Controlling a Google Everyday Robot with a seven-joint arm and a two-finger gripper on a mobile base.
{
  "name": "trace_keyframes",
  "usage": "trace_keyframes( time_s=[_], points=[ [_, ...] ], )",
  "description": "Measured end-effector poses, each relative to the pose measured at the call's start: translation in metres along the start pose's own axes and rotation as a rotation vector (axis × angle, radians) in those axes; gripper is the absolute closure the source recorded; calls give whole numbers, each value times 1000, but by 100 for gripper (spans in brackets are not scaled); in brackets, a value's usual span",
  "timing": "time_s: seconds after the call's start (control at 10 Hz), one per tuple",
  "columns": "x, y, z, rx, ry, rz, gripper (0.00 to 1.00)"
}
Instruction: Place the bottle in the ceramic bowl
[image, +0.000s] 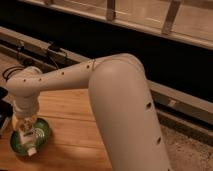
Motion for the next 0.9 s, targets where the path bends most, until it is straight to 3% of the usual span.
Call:
trace_keyframes(
  time_s=[0.2, 0.3, 0.9],
  points=[
    [0, -1, -1, 1, -1, 2, 25],
    [0, -2, -1, 1, -1, 3, 21],
    [0, -1, 0, 1, 0, 1, 20]
  ],
)
